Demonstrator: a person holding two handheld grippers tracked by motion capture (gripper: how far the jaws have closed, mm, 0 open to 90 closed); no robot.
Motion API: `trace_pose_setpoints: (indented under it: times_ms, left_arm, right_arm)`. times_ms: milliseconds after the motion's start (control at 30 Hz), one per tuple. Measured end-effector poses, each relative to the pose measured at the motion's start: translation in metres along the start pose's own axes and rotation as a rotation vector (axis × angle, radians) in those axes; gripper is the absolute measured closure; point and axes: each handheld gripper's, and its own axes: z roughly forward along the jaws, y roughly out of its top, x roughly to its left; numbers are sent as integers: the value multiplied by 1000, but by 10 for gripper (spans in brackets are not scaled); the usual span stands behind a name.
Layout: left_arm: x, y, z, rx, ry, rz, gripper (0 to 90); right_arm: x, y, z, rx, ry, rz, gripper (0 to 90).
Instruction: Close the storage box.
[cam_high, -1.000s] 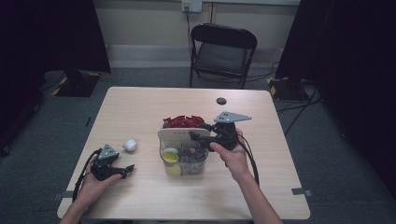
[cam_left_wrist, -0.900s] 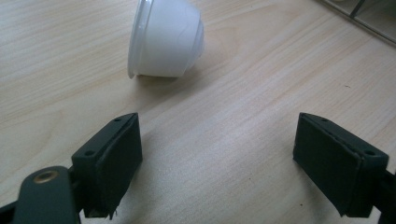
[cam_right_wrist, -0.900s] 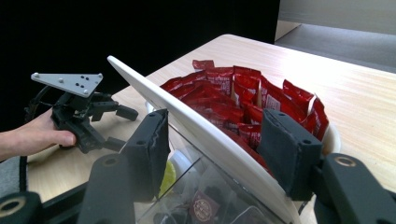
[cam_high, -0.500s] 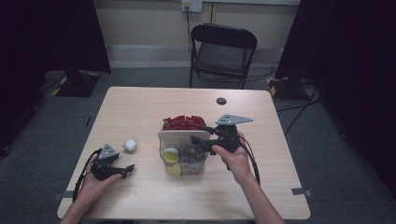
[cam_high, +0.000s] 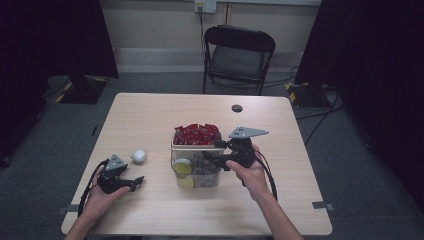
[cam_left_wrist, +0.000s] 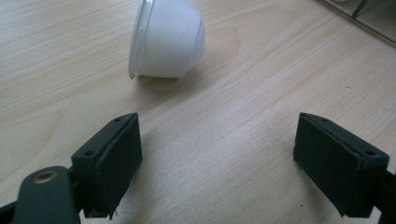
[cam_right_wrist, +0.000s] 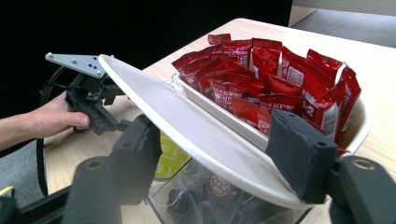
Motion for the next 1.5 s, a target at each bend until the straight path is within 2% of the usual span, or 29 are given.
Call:
trace_pose_setpoints:
  times_ms: [333, 533, 700, 833, 1100, 1367, 1500]
  left_arm:
    - [0, 0, 0, 0, 0, 1, 150]
    - [0, 0, 0, 0, 0, 2, 150]
    - [0, 0, 0, 0, 0, 2, 150]
    - [0, 0, 0, -1, 0, 0, 150]
    - [0, 0, 0, 0, 0, 2, 150]
    - [0, 0, 0, 0, 0, 0, 150]
    - [0, 0, 0, 0, 0, 0, 150]
  right_arm:
    - [1, -10, -10, -3, -17, 2, 269]
    - [3, -14, -15, -3, -44, -6, 223]
    - [8, -19, -16, -2, -65, -41, 193]
    - [11, -19, -19, -5, -81, -40, 182]
    - [7, -31, -23, 26, -83, -10, 159]
    - [4, -49, -15, 68, -79, -7, 158]
    - [4, -56, -13, 82, -101, -3, 161]
